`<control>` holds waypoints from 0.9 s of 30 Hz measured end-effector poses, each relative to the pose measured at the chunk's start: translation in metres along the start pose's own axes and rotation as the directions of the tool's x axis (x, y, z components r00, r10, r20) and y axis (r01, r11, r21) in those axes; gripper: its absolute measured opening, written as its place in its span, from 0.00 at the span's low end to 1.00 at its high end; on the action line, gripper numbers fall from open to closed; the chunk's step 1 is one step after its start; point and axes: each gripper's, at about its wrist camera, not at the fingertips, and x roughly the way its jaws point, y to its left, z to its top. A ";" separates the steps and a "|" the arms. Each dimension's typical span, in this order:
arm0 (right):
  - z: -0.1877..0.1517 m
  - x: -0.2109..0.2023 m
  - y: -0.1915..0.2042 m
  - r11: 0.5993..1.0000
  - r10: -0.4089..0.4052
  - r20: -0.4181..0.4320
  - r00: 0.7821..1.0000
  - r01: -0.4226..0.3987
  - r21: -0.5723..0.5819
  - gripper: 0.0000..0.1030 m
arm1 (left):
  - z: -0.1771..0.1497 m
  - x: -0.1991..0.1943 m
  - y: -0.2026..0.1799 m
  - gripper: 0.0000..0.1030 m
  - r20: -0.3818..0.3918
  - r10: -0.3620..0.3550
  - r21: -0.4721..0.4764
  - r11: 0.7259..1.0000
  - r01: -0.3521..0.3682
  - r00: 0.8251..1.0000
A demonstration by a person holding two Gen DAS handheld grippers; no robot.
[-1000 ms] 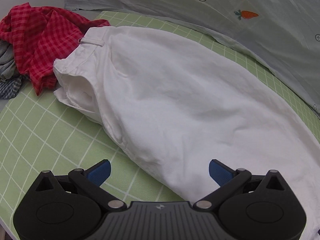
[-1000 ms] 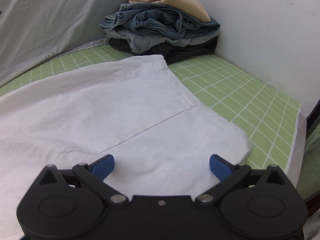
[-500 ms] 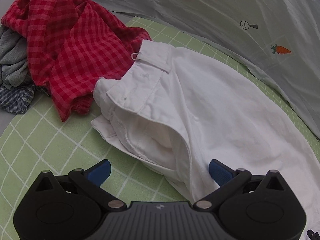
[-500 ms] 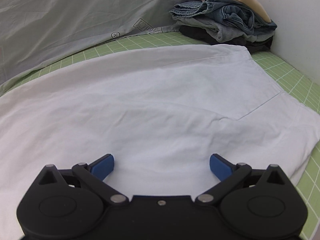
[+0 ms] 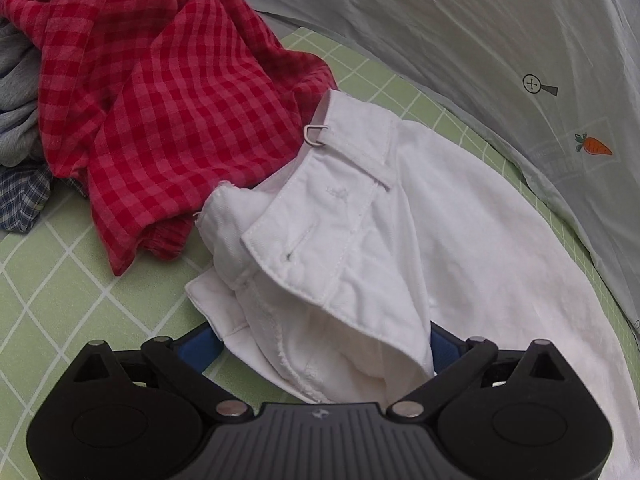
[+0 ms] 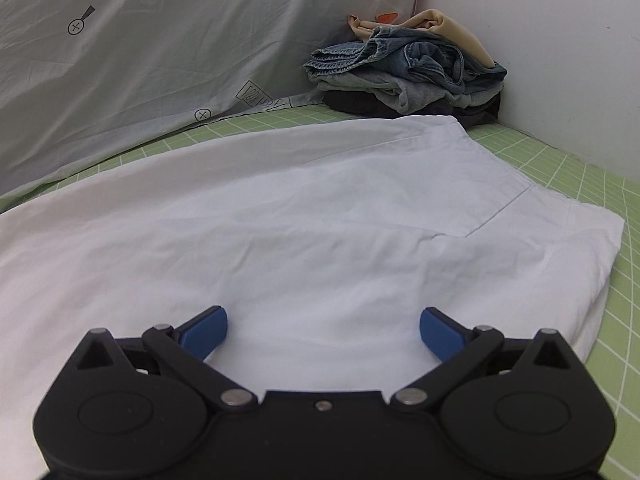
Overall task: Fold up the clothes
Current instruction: 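Grasp the white trouser waistband with the left gripper and lift it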
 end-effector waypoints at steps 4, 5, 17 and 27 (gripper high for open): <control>0.000 -0.001 0.001 1.000 -0.002 0.000 1.000 0.002 0.002 1.00 | -0.009 -0.020 -0.020 0.46 0.058 0.001 0.069 0.998 -0.005 0.998; 0.000 -0.001 0.002 1.000 -0.002 0.000 1.000 0.002 0.002 1.00 | -0.012 -0.026 -0.027 0.37 0.079 0.007 0.102 0.995 -0.015 0.997; 0.000 0.000 0.001 1.000 0.001 0.000 1.000 -0.001 0.003 1.00 | -0.049 -0.097 -0.141 0.17 0.220 -0.154 0.482 0.876 0.030 0.963; 0.000 0.000 0.003 1.000 -0.005 0.000 1.000 0.005 0.008 1.00 | -0.156 -0.032 -0.223 0.30 -0.135 -0.150 0.793 0.577 0.198 0.979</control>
